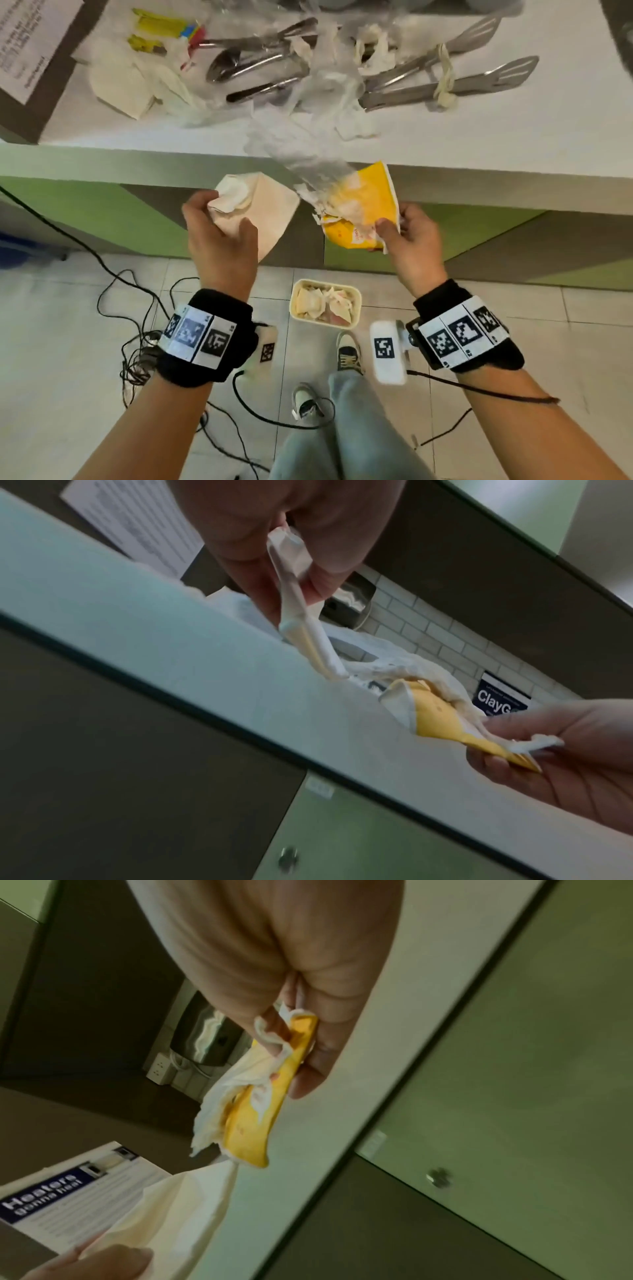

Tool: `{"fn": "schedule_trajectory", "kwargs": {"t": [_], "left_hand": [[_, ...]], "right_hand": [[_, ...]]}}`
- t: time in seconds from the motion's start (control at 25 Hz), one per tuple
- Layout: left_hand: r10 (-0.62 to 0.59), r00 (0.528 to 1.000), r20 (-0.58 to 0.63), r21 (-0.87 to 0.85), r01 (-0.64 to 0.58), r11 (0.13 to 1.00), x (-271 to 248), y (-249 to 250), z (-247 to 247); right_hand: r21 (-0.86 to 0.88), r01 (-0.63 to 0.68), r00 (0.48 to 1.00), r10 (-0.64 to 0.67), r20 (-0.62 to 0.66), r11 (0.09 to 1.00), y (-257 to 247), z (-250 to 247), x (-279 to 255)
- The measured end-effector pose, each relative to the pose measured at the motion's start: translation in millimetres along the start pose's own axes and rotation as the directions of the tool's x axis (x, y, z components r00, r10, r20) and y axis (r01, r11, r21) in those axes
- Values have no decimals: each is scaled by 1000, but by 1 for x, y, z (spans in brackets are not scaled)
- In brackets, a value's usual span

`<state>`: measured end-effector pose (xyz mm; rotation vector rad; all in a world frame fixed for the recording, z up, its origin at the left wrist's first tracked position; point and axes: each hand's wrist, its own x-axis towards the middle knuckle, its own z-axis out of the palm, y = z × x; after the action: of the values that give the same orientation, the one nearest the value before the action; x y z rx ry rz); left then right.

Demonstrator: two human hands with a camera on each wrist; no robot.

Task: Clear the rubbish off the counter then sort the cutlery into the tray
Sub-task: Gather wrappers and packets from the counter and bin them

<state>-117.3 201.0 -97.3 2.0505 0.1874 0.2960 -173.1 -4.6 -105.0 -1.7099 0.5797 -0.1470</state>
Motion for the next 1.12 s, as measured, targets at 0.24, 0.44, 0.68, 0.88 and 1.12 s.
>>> {"fn": "schedule_trajectory", "kwargs": {"t": [0.24,0.44,0.68,0.88,1.12], "left_hand": [[-201,961,188,147,174,974,-56,-123,25],[-406,881,244,239,351,905,-78,-241,92],[-490,791,367,457,305,835,-86,-366,186],[-515,727,454,575,202,792,-91,-435,238],[-699,493,518,752,128,647,-99,-466,255]], "right_hand": [[-30,-132,989,134,66,991,139,31,-30],[-165,-239,966,251,54,957,272,56,-10],[-489,-239,936,333,115,839,417,93,48],[-643,-240,889,431,155,727,492,122,87],[-834,-124,814,536,225,538,535,145,103]]}}
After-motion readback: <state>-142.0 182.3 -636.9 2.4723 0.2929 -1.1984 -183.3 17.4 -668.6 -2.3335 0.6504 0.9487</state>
